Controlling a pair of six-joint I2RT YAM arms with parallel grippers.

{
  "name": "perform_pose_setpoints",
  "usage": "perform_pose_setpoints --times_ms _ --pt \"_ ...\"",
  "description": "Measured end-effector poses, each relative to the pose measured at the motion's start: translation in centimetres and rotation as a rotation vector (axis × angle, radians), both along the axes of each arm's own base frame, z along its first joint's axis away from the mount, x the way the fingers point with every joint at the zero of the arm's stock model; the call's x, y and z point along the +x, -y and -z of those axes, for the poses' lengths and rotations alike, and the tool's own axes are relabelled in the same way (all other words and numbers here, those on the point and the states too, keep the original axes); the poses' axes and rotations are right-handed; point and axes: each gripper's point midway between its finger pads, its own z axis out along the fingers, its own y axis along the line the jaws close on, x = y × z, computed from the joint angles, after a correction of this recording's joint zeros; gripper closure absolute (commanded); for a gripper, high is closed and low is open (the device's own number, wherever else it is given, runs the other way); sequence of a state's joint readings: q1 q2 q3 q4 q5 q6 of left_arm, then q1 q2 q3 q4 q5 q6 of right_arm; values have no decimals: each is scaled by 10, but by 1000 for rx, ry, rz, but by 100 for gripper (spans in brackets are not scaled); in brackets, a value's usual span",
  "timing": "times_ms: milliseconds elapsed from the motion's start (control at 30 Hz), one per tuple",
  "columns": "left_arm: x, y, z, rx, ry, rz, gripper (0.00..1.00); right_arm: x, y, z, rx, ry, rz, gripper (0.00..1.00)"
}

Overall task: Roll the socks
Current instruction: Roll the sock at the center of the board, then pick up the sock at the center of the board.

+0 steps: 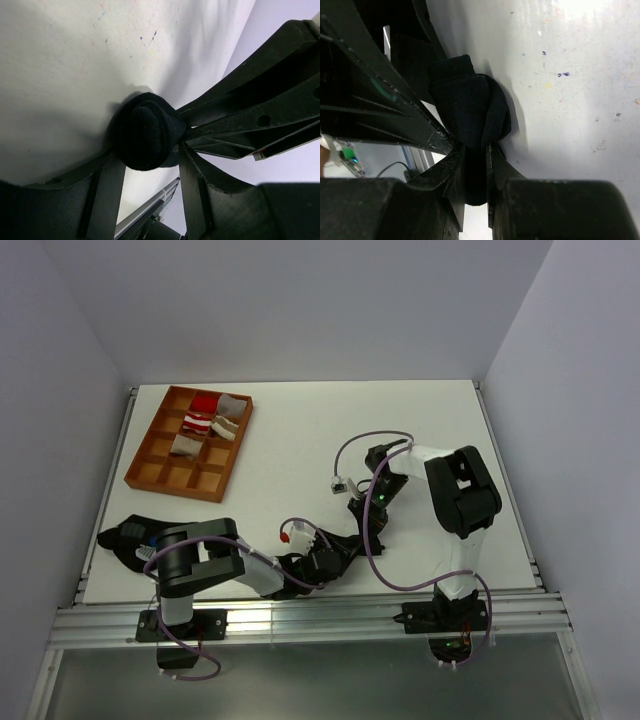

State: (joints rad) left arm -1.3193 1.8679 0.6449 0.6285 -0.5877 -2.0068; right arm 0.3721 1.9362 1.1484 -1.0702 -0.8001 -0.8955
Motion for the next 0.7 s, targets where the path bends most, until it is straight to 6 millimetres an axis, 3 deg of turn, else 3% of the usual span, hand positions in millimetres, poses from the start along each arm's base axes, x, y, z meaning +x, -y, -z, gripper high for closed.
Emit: perform_pose_setpoints --times_ms 433,700 --pt "-4 0 2 2 -7 13 54 -1 3 -2 76 42 -133 100" --pt "-4 -1 3 1 -9 15 51 -2 3 -2 90 42 -151 100"
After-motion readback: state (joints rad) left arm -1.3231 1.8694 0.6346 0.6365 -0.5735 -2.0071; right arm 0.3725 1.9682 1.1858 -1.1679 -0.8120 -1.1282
